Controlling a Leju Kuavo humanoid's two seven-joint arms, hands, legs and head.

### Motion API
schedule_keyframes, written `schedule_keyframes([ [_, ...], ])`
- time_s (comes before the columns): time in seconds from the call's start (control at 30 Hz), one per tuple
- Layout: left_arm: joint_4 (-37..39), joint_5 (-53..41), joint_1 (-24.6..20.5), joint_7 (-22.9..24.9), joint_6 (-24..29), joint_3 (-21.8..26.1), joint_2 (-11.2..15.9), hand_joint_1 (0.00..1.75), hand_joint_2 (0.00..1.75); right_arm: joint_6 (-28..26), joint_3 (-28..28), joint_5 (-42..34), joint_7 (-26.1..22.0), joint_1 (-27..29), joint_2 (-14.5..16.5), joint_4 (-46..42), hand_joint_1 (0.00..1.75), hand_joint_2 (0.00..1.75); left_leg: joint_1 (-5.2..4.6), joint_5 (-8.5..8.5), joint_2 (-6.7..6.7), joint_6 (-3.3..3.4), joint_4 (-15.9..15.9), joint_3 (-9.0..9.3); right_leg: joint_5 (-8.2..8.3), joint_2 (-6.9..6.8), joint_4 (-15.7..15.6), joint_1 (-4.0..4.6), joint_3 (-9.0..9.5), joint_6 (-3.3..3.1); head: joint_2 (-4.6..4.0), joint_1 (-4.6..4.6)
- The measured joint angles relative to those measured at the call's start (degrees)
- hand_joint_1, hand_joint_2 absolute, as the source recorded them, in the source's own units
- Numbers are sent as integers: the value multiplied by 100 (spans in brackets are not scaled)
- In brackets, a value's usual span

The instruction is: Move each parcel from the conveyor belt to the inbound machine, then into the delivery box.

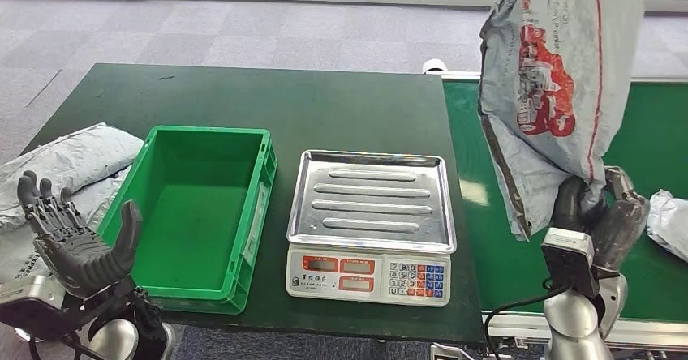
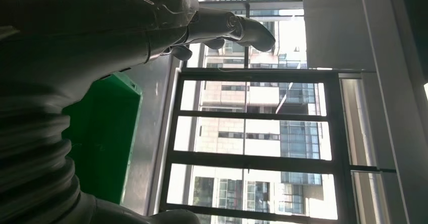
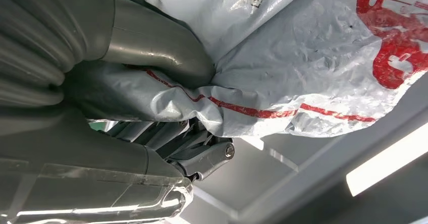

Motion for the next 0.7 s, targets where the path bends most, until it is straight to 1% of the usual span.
schedule_keyframes([
  [0.1,191,97,-136,41,-148,-90,-1,0,175,229,322,-238,-76,-350,49,487,175,175,0,8,-1,2,0,-2,8,-1,1,0,0,2,0,1],
  [0.27,364,24,-218,176,-360,-213,-27,0,175,660,917,-415,-136,-938,263,1488,175,175,0,12,11,-2,0,-3,15,18,4,0,-8,1,0,0],
  [0.43,394,-21,-186,269,-513,-271,-32,0,175,1757,1407,-1236,-247,-1314,442,2174,175,175,4,13,6,-3,0,-7,13,13,4,4,-11,-1,0,-1],
  [0.6,353,-95,-41,226,-613,-276,-32,0,175,2964,1605,-1936,-574,-1270,605,2410,175,175,5,10,6,-6,0,-14,11,15,4,5,-18,-3,0,1],
  [0.63,340,-119,-26,221,-622,-276,-33,0,175,3119,1632,-1986,-615,-1252,639,2424,175,175,5,9,6,-7,0,-15,11,16,3,5,-20,-3,0,0],
  [0.7,316,-154,-4,222,-629,-276,-33,0,175,3259,1676,-2020,-640,-1234,700,2448,175,175,5,9,6,-7,0,-16,10,15,3,5,-22,-2,0,-1],
])
